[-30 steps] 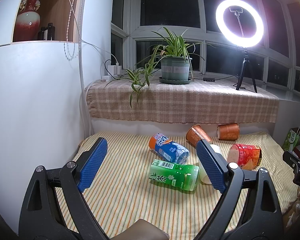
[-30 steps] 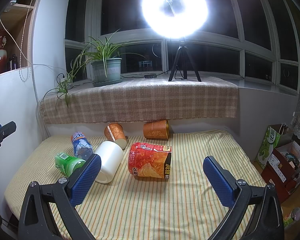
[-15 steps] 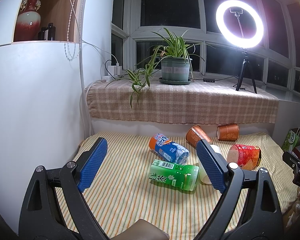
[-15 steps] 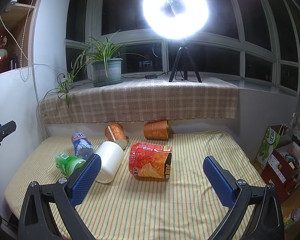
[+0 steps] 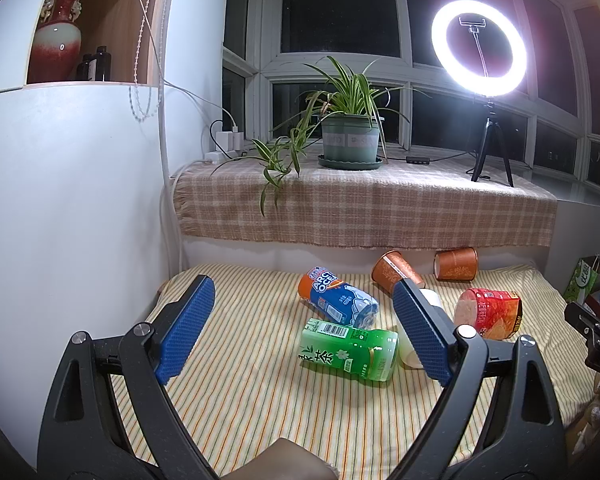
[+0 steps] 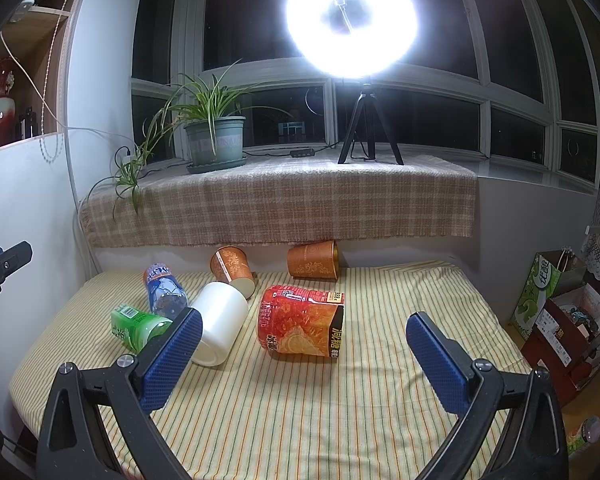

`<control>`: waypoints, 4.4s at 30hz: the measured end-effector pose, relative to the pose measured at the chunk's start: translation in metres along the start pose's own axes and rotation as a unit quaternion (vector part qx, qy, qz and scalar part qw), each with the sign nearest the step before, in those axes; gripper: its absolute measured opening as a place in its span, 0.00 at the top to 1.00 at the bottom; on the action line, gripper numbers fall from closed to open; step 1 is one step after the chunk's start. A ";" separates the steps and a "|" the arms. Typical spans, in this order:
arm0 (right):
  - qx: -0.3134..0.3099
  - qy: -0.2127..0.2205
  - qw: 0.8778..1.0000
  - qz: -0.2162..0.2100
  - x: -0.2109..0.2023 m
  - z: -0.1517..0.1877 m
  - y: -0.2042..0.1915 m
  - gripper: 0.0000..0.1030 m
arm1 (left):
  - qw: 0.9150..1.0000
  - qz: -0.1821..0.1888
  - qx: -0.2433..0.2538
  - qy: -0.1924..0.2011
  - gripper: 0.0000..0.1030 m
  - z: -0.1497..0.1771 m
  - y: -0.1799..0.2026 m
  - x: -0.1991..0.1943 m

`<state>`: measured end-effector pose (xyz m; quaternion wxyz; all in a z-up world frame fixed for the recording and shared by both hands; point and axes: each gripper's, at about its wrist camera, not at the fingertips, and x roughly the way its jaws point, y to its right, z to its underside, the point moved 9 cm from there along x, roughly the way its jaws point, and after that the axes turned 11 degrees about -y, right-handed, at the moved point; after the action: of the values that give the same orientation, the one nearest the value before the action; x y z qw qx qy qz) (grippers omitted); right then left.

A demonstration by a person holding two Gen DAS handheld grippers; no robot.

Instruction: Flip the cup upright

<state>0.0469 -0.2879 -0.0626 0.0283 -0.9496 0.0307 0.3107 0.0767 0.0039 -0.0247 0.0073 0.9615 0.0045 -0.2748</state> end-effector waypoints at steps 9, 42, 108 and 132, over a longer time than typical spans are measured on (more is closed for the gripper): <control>-0.002 -0.001 1.000 0.000 0.001 0.001 -0.001 0.00 | 1.000 0.000 -0.001 -0.002 0.10 -0.001 -0.001 -0.001; -0.164 -0.189 0.963 -0.096 0.190 -0.076 -0.094 0.03 | 0.997 -0.019 -0.017 -0.072 0.10 0.039 -0.051 0.039; -0.198 -0.300 0.932 -0.052 0.299 -0.079 -0.180 0.40 | 0.995 -0.024 -0.065 -0.075 0.10 0.046 -0.100 0.052; -0.118 -0.199 0.956 -0.181 0.096 -0.068 -0.126 0.40 | 0.998 0.001 -0.047 -0.037 0.10 0.039 -0.073 0.000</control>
<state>0.1738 -0.1710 -0.0597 -0.0222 -0.8550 -0.1848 0.4840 0.0557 0.0761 -0.0587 0.0532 0.9491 0.0166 -0.3099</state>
